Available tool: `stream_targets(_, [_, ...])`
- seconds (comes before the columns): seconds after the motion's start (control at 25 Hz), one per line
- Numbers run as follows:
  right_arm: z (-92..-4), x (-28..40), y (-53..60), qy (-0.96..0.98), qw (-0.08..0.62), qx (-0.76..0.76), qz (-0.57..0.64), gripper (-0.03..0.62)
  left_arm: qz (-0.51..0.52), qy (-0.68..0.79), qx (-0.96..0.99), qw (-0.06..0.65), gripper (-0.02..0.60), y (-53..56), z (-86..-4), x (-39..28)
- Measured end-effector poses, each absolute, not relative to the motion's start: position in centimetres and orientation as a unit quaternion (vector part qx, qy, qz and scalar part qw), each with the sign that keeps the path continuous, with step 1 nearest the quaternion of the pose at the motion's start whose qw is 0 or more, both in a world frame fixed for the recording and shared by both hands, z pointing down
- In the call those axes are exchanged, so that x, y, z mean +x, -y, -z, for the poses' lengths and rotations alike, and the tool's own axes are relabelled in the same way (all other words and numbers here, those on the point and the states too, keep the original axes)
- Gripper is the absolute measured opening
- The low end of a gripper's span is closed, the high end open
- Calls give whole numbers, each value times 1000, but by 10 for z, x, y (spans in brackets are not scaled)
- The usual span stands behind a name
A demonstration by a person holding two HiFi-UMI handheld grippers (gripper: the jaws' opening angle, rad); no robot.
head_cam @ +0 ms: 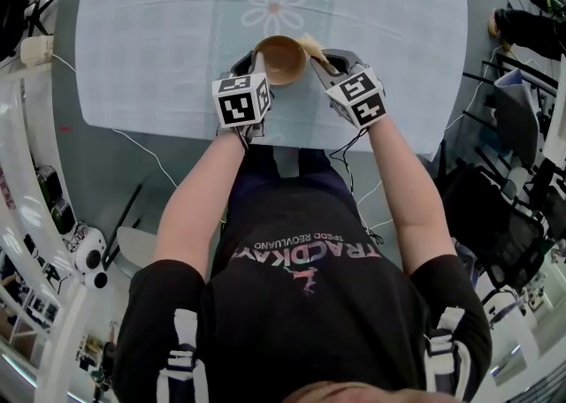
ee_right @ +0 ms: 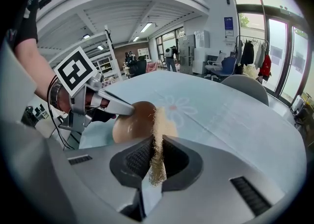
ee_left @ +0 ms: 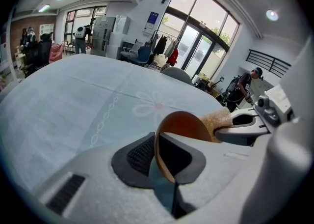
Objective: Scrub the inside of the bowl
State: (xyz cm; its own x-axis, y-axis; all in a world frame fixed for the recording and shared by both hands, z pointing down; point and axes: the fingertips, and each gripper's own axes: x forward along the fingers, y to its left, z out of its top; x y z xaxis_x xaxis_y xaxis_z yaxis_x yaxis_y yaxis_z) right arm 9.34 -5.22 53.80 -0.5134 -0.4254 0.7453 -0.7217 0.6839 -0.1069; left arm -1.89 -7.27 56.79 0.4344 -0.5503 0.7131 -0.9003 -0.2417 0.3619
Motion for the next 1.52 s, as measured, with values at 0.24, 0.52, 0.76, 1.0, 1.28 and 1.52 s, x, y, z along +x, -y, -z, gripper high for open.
stream_targets(0.24, [-536,97,55,843,351,351,-208,32,-225,473,760,385,137,75,-567,-15])
stream_targets(0.52, [-528,104,58,841,341,367,-205,32,-213,487,756,381,137,75,-559,-24])
stream_targets(0.76, [-517,110,58,842,331,377,-200,32,-206,499,756,369,132,73,-546,-35])
stream_targets(1.0, [-485,118,54,849,305,392,-182,32,-203,511,768,328,69,64,-518,-46])
stream_targets(1.28, [-434,126,51,859,261,412,-155,32,-193,510,793,271,23,49,-470,-46])
stream_targets(1.52, [-384,138,40,870,220,424,-119,32,-154,511,817,218,17,36,-409,-37])
